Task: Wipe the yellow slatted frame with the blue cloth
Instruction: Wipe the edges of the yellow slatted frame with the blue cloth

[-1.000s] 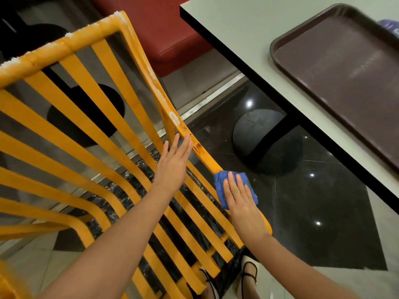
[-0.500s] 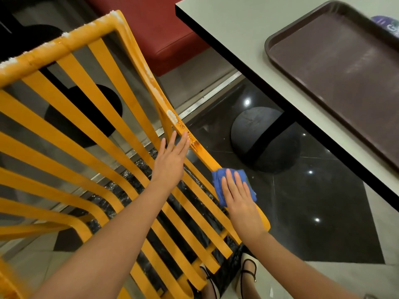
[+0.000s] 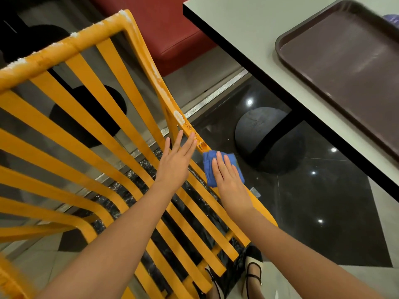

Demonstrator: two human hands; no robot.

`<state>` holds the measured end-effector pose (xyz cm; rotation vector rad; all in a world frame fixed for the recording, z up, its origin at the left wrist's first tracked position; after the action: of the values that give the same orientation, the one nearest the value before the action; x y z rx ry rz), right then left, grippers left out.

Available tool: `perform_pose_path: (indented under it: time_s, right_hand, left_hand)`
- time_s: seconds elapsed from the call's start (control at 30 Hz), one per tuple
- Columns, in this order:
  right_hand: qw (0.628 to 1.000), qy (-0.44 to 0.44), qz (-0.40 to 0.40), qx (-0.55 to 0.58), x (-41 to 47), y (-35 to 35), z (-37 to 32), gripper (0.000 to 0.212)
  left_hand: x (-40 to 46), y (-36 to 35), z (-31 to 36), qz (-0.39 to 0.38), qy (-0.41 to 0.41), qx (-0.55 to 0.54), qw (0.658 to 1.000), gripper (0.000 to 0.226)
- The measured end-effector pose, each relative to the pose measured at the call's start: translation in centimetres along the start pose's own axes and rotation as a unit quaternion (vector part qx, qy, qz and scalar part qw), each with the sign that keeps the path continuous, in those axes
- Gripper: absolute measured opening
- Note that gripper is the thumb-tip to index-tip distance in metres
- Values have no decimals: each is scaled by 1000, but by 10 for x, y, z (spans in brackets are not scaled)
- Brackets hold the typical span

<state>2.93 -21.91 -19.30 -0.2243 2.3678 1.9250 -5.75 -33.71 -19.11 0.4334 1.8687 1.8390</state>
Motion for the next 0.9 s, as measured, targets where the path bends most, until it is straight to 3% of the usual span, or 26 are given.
perform_pose_path:
  time_s: [0.1,0.2,0.3,0.6,0.67,0.9]
  right_hand:
    - [1000,-20,-11,12,-16,0,9,97]
    - [999,-5,-41,17,-2,4,0,85]
    - [1000,-11,-14,25,30,8,-13,81]
    - [999,2,-7,35,12,-1,-3,87]
    - [999,-1,-36,39,12,0,-2,83]
    - [999,-21,-15,45,45,3,-14,80]
  left_hand:
    - [1,3,-4,3,-3,17,1000,70]
    - [0,7,-8,27,10,17,999,74]
    - [-1,9,-12,46,21,24,998,75]
    - [7,5,-20,10,13,19,1000,70]
    - [7,4,-22,25,6,13,1000,67]
    - [13,9,-25,88,0,-22,996,47]
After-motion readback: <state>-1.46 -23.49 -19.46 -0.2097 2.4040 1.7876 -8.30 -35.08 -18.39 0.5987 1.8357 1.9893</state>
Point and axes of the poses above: each hand's wrist, its own x-axis towards the middle knuckle, its own y-axis out of the back of the hand, z = x × y, the point moved 5 cm from there along x, towards the middle knuckle
